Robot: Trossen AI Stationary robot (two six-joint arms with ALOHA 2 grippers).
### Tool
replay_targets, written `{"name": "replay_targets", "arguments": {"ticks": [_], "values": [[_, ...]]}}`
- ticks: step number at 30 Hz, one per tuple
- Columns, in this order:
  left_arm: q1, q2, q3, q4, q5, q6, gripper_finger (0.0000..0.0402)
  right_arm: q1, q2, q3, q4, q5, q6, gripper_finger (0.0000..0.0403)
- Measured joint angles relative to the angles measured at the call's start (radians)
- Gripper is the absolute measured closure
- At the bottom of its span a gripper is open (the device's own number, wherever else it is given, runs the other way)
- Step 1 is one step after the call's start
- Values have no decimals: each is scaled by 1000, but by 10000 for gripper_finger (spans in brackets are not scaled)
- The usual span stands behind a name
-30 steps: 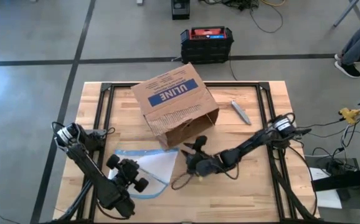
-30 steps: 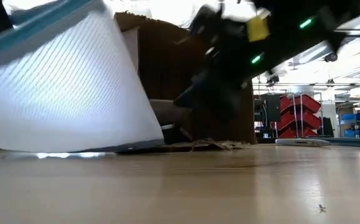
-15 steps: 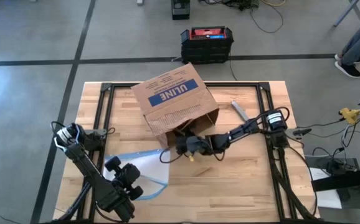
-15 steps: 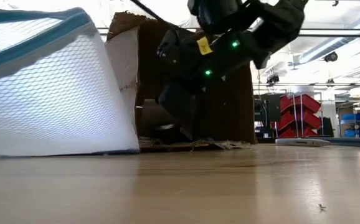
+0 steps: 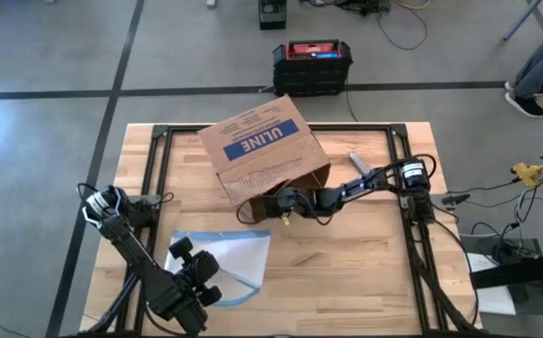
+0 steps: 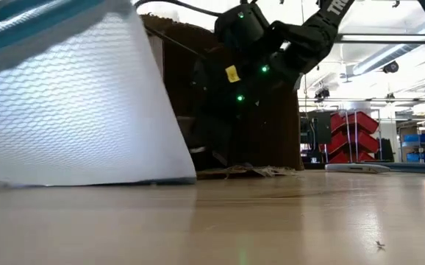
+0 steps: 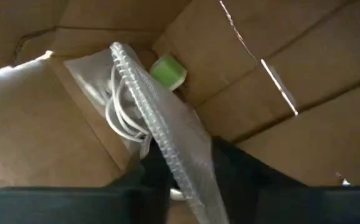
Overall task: Pack items into zip bag
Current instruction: Put the white zip bag into the blue zip bag
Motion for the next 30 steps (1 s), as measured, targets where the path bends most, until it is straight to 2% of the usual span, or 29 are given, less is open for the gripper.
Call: {"name": "replay_targets", "arguments": {"ticks": [2,6,12,15,22,26,30], "values": [[3,0,0,36,-1,48,401,3,0,0,-8,-23,-1,386],[17,0,0,70,-8,100,401,30,-8,0,-39,-18,19,399],[22,0,-13,96,-1,100,401,173,-85,-1,-244,263,-3,403],[26,0,-41,134,-2,95,401,272,-159,-2,-412,332,89,403],[120,0,-103,252,-6,118,401,528,-364,-2,-731,304,395,403],[204,1,-114,296,-6,197,401,654,-460,-2,-803,311,466,403],[294,1,-128,320,27,257,401,732,-526,-2,-813,311,479,403]]}}
